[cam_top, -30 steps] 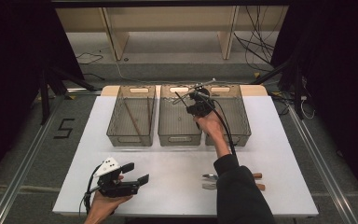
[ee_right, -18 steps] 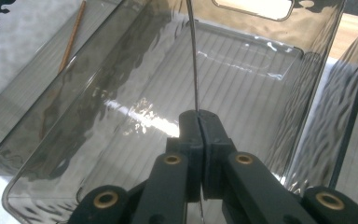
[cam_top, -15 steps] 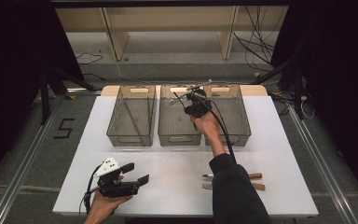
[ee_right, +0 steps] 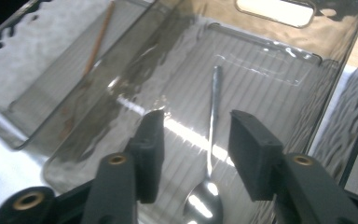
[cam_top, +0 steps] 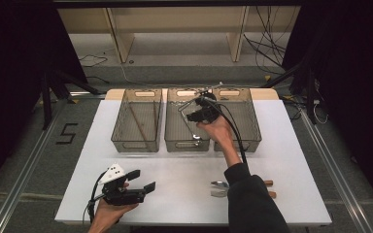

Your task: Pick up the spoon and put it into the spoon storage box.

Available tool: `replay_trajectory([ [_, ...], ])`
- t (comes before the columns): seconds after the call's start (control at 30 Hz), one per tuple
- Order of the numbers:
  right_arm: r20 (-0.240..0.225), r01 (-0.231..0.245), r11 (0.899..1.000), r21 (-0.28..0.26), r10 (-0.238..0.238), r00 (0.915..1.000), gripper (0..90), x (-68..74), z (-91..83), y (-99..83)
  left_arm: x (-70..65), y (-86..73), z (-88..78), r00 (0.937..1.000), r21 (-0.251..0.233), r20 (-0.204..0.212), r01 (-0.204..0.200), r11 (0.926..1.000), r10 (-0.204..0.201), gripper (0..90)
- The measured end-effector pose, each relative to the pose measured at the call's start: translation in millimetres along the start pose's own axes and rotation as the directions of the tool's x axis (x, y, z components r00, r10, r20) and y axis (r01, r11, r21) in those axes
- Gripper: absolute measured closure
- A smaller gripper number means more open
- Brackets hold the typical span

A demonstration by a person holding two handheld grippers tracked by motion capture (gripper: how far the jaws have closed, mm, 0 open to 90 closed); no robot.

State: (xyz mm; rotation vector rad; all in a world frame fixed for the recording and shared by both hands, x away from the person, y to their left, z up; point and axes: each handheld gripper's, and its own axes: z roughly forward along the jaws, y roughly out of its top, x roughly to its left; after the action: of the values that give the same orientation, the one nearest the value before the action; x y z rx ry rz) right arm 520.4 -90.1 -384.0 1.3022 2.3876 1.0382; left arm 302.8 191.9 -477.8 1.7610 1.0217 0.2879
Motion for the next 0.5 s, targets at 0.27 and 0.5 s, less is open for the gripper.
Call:
replay_trajectory([
  [0.27, -0.065, 0.076, 0.997, -0.026, -0.078, 0.9948, 39.9, 5.0, -32.8, -15.0, 0.6, -0.3, 0.2, 1.0000, -0.004, 0.000, 0.004, 1.0000, -0.004, 18.9],
  [0.5, -0.103, 0.114, 0.992, -0.046, -0.118, 0.9876, 34.0, 3.8, -63.7, -36.0, 0.4, -0.5, 0.9, 1.0000, 0.000, -0.003, 0.004, 1.0000, -0.004, 18.9],
])
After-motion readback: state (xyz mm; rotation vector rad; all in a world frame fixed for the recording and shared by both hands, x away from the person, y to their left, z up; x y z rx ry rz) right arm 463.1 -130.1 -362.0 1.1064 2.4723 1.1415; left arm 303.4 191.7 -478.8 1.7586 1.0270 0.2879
